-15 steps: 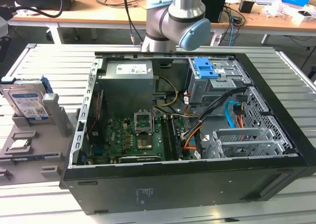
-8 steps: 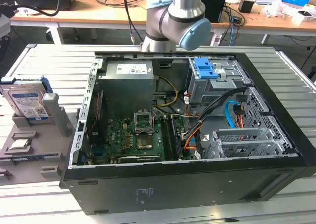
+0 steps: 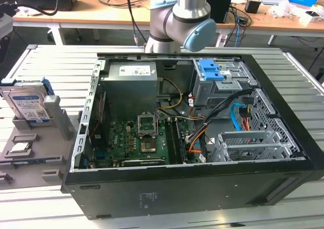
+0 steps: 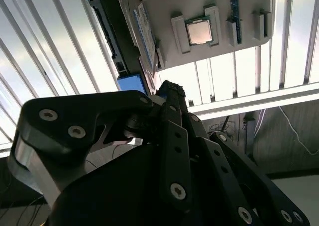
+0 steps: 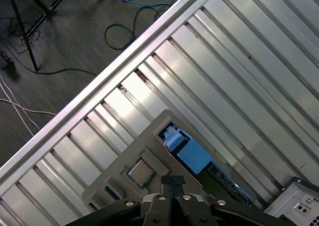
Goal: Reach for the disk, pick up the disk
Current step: 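Pick up the disk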
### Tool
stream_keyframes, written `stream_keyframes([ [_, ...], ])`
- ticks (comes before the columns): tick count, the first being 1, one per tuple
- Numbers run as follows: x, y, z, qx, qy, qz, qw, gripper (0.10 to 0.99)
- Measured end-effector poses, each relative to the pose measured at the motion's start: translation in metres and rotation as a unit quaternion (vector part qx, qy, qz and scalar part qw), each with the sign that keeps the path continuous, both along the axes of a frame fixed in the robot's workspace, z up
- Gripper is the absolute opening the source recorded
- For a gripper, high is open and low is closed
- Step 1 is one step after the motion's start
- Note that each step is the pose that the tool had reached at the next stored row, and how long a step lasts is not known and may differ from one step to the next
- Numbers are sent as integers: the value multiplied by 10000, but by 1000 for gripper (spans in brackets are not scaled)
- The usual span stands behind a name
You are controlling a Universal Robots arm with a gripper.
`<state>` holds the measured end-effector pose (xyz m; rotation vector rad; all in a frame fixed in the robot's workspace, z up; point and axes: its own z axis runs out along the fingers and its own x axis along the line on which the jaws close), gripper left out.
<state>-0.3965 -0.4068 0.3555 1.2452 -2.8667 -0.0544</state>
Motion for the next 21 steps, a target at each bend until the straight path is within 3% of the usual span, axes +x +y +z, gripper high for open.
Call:
stream_keyframes([
  [11, 0, 0, 0, 0, 0, 674, 9977, 106],
  [14, 0, 0, 0, 0, 0, 956, 9954, 106],
  [21, 0, 0, 0, 0, 0, 1333, 9911, 106],
])
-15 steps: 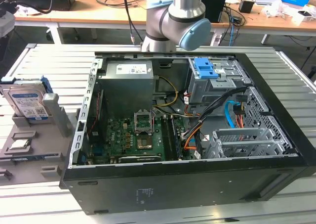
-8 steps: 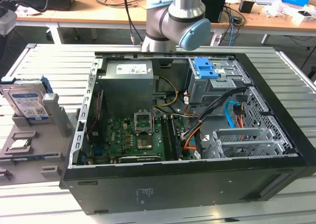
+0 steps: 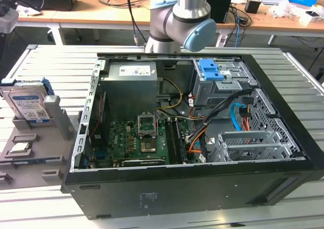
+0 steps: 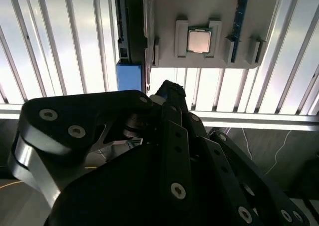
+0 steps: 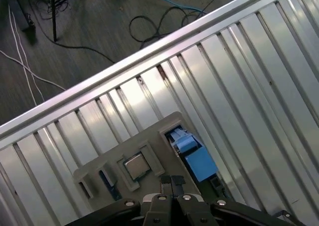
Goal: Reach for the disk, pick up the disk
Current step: 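Pick up the disk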
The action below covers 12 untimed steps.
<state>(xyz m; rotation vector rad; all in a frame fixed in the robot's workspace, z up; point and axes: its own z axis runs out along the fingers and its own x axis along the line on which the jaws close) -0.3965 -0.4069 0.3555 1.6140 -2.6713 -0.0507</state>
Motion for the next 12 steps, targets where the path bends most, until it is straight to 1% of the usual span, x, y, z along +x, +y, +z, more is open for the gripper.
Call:
stream_keyframes([
  [3, 0, 0, 0, 0, 0, 223, 9998, 106],
  [7, 0, 0, 0, 0, 0, 437, 9990, 106],
  [11, 0, 0, 0, 0, 0, 632, 9980, 106],
  [12, 0, 0, 0, 0, 0, 700, 9975, 106],
])
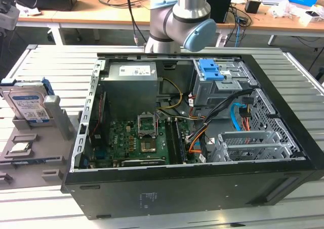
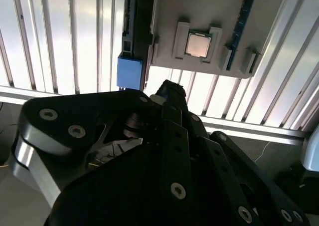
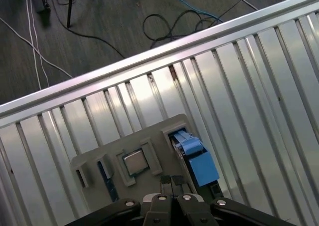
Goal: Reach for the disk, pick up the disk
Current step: 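Pick up the disk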
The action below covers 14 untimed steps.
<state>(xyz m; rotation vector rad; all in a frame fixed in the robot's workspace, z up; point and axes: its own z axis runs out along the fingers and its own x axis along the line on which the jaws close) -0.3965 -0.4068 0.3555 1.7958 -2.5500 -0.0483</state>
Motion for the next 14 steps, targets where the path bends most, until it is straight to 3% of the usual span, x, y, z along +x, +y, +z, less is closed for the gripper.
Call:
stream_keyframes([
  [8, 0, 0, 0, 0, 0, 387, 9993, 106],
  [14, 0, 0, 0, 0, 0, 790, 9969, 106],
])
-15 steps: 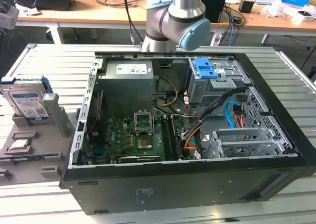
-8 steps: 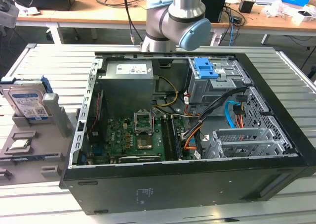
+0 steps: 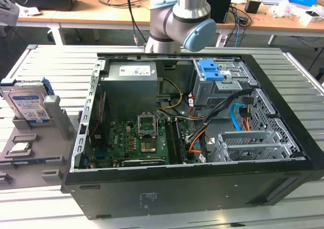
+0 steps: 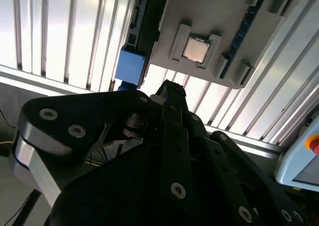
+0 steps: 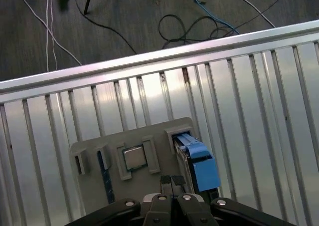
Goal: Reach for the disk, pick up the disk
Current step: 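Pick up the disk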
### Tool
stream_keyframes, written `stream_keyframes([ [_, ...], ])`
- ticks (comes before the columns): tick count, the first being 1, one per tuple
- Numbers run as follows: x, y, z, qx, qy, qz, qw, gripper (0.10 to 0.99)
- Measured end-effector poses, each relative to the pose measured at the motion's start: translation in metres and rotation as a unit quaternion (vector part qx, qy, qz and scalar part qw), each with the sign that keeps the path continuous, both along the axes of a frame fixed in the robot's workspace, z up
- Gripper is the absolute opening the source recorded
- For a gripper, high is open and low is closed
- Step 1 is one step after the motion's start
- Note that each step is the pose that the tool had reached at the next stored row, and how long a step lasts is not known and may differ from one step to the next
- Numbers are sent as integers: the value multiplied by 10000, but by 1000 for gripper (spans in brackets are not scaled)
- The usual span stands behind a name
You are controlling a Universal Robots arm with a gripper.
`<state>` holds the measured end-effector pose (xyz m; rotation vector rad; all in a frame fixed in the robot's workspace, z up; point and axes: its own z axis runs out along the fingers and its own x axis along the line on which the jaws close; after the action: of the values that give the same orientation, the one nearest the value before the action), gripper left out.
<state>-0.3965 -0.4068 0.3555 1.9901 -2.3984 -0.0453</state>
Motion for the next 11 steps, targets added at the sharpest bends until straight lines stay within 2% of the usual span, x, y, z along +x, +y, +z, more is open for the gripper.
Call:
stream_keyframes([
  [7, 0, 0, 0, 0, 0, 387, 9993, 106],
  [11, 0, 0, 0, 0, 0, 666, 9978, 106],
])
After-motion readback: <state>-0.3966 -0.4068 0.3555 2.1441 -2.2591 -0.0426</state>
